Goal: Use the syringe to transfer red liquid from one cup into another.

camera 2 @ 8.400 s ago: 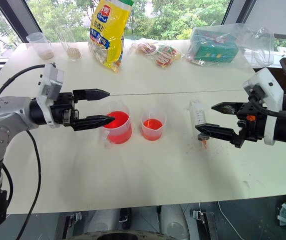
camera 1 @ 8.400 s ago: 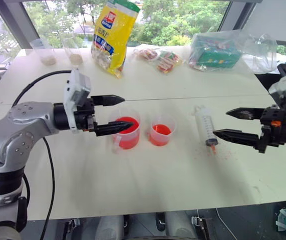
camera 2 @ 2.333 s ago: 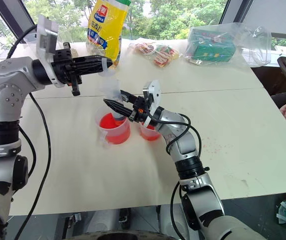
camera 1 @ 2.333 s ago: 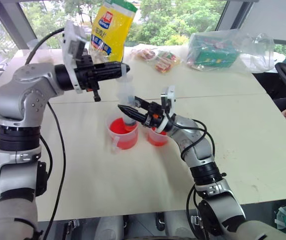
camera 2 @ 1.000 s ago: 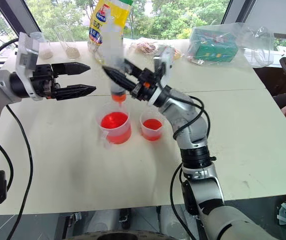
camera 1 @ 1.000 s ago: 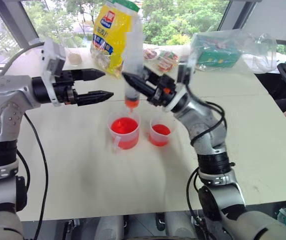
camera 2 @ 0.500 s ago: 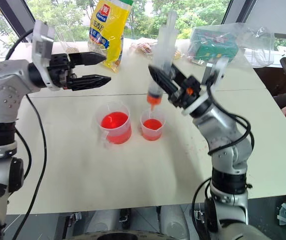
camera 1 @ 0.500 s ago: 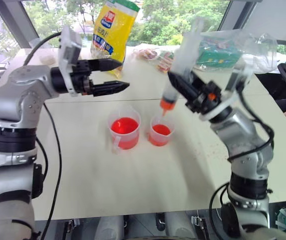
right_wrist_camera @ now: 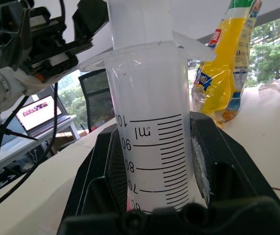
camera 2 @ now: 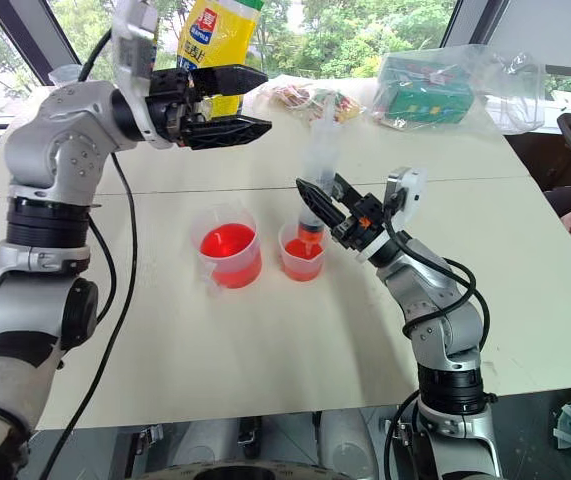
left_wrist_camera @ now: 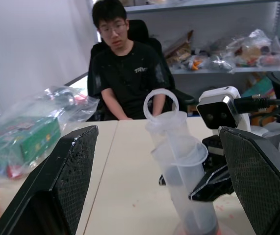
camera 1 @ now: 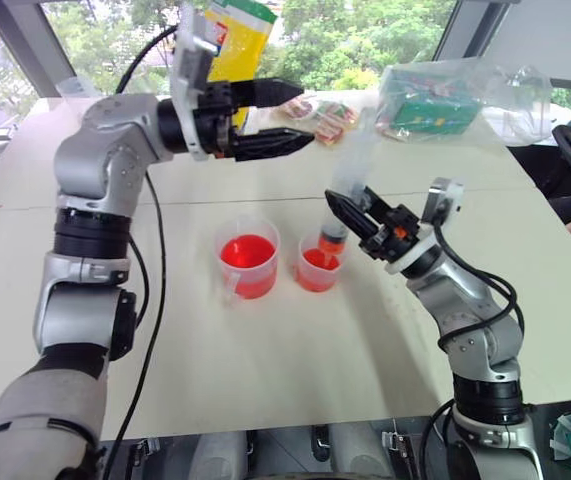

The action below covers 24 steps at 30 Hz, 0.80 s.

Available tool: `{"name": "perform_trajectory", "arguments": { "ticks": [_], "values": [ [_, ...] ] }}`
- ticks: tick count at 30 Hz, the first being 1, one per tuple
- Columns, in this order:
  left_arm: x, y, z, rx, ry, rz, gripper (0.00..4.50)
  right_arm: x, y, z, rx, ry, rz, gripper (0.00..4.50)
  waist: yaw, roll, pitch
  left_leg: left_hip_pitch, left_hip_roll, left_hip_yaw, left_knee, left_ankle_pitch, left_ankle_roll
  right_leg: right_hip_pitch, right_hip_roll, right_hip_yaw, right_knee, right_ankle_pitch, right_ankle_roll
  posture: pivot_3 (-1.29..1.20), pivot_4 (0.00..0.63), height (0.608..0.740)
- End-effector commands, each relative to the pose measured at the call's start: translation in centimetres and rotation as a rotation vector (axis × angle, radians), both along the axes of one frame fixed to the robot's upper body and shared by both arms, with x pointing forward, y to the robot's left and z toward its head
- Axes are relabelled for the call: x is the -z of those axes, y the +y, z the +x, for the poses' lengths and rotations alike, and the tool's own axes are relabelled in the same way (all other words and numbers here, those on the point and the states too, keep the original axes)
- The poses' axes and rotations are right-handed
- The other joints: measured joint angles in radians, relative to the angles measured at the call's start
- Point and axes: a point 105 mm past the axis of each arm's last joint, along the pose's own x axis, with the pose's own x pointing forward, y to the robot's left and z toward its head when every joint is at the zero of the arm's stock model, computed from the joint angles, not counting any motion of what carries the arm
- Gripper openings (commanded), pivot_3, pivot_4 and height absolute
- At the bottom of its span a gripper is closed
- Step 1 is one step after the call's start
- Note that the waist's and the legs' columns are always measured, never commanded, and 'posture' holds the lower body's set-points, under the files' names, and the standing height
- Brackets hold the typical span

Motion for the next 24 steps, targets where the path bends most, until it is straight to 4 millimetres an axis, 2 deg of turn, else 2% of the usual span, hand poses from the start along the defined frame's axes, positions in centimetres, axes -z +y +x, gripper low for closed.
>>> {"name": "perform_trajectory", "arguments": {
  "ticks": [1, 5, 10, 17, 24],
  "values": [
    [-1.5, -0.6, 0.1, 0.014, -0.055, -0.011, 4.03, -1.1, 0.4, -0.8, -0.01, -0.072, -0.005, 1.43, 0.001, 0.0, 0.0, 0.0, 0.0, 0.0, 0.0, 0.0, 0.0, 0.0, 0.0, 0.0, 0.0, 0.0, 0.0, 0.0, 0.15, 0.74],
    [-1.6, -1.7, -0.3, 0.076, -0.038, -0.021, 4.03, -0.9, 0.6, -0.9, -0.012, -0.077, -0.018, 1.43, 0.0, 0.0, 0.0, 0.0, 0.0, 0.0, 0.0, 0.0, 0.0, 0.0, 0.0, 0.0, 0.0, 0.0, 0.0, 0.0, 0.15, 0.74],
    [-0.7, -2.6, -1.0, 0.133, -0.026, 0.003, 4.03, -1.0, 0.6, -0.7, -0.007, -0.083, -0.023, 1.43, 0.001, 0.0, 0.0, 0.0, 0.0, 0.0, 0.0, 0.0, 0.0, 0.0, 0.0, 0.0, 0.0, 0.0, 0.0, 0.0, 0.15, 0.74],
    [-0.6, -3.3, -1.1, 0.148, 0.001, -0.014, 4.03, -1.0, 0.6, -0.6, -0.006, -0.089, -0.034, 1.43, 0.001, 0.0, 0.0, 0.0, 0.0, 0.0, 0.0, 0.0, 0.0, 0.0, 0.0, 0.0, 0.0, 0.0, 0.0, 0.0, 0.15, 0.74],
    [0.8, -3.7, -2.0, 0.179, 0.033, 0.025, 4.03, -1.1, 0.4, -0.5, 0.001, -0.09, -0.037, 1.43, 0.001, 0.0, 0.0, 0.0, 0.0, -0.001, 0.0, 0.0, 0.0, 0.0, 0.0, 0.0, 0.0, 0.0, 0.0, 0.0, 0.15, 0.74]
  ]
}}
